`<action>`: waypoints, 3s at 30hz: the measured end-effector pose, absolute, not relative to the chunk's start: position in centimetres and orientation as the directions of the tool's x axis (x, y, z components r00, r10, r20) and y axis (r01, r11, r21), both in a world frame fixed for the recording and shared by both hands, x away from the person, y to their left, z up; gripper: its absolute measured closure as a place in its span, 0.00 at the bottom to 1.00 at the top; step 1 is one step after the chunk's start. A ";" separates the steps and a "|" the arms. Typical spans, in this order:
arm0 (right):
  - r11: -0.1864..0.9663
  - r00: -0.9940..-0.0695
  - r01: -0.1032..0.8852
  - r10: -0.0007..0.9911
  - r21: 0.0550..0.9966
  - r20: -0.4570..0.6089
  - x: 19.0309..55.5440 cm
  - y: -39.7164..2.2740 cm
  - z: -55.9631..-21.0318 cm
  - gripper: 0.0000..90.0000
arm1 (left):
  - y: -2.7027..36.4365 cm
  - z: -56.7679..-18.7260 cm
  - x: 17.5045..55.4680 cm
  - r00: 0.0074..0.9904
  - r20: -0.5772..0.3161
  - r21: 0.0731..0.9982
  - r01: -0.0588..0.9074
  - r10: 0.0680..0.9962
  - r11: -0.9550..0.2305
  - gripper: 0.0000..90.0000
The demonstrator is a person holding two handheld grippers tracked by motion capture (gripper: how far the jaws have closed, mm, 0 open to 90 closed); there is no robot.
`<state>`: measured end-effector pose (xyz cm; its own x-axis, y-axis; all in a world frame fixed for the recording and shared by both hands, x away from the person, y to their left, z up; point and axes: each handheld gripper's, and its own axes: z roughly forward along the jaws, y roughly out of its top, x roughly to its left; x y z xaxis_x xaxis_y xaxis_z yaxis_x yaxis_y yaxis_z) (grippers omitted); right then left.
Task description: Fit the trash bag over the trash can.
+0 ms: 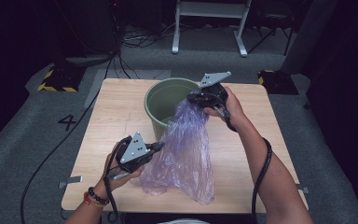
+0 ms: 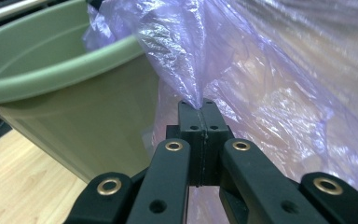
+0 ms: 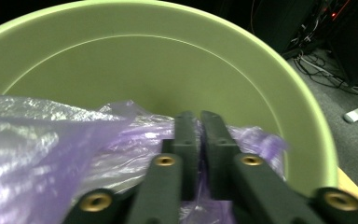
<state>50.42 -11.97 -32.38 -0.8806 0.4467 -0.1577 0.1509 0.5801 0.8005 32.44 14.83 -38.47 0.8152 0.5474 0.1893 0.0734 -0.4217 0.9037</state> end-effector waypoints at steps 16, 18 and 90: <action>0.436 -0.839 0.119 0.524 0.892 -0.144 47.1 -16.5 -30.4 0.37 | 14.9 -38.8 32.6 0.808 0.182 0.897 0.097 0.560 -0.431 1.00; 0.414 -0.841 0.112 0.523 0.903 -0.136 46.6 -17.0 -30.4 0.37 | 14.8 -38.9 32.5 0.807 0.187 0.893 0.098 0.560 -0.440 1.00; 0.469 -0.846 0.131 0.513 0.873 -0.148 47.4 -15.0 -31.0 0.43 | 16.6 -36.7 35.0 0.762 0.108 0.952 0.106 0.638 -0.287 1.00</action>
<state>47.44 -15.03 -30.96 -0.8458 0.5125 -0.1480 0.1315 0.4692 0.8733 34.95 16.57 -36.69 0.7621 0.6385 0.1076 0.1061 -0.2870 0.9520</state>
